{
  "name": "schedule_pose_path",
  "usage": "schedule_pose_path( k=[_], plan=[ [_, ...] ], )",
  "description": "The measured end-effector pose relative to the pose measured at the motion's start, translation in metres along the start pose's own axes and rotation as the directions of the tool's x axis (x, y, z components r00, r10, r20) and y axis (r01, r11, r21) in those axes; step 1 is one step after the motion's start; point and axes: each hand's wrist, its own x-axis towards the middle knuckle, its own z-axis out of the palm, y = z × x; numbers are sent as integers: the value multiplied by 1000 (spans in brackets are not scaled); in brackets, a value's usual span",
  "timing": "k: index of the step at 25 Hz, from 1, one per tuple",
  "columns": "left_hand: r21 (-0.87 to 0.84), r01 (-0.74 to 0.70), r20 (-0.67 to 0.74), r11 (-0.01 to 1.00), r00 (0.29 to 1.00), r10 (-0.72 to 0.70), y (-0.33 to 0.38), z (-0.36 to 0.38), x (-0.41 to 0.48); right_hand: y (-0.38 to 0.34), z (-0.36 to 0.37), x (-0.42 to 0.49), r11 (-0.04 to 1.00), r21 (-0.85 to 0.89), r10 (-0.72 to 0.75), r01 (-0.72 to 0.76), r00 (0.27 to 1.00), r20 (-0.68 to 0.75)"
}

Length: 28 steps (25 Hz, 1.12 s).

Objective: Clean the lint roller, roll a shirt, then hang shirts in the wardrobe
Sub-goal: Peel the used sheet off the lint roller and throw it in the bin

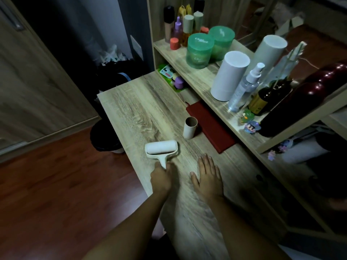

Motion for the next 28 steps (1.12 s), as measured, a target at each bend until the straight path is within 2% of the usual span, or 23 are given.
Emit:
schedule_pose_path(
  k=[3,5,6,8,9,10,12,16,17,18,20,21,22,25,28],
  plan=[
    [-44,-127,51,991,990,130,-4,-20,-3,-7,-11,6,972,225,68,-64,998,-9],
    [-5,-263,110,965,959,262,-6,-37,-7,-18,-29,9,894,432,164,-122,985,-60],
    [27,-337,140,941,933,330,-7,-44,-8,-24,-37,12,815,560,215,-148,975,-55],
    [92,-455,180,886,883,435,-7,-57,-12,-44,-58,16,567,785,287,-251,953,97],
    [117,-500,193,858,859,474,-6,-62,-14,-52,-67,18,464,833,309,-301,936,166],
    [136,-536,206,833,838,506,-4,-64,-16,-59,-73,19,411,853,306,-320,930,202],
    [154,-595,232,789,798,556,-1,-65,-24,-73,-89,17,404,865,275,-297,941,195],
    [13,-667,267,745,720,640,3,-74,-41,-86,-111,11,281,923,379,-264,914,146],
    [-65,-663,276,746,706,652,5,-78,-45,-85,-116,10,297,924,409,-241,906,105],
    [-166,-614,229,771,737,636,9,-83,-45,-83,-121,9,316,923,434,-220,898,66],
    [-388,-418,85,821,871,483,24,-91,-39,-76,-132,7,382,907,440,-177,898,-10],
    [-430,-371,47,823,901,431,34,-97,-36,-75,-138,5,418,897,420,-143,906,-51],
    [-413,-383,42,826,898,438,43,-101,-33,-74,-143,2,445,889,391,-113,917,-80],
    [-374,-464,163,803,819,550,61,-110,-29,-76,-150,-2,478,878,324,-29,935,-146],
    [-410,-456,221,790,791,571,63,-114,-32,-77,-149,-3,489,872,336,-5,924,-182]
  ],
)
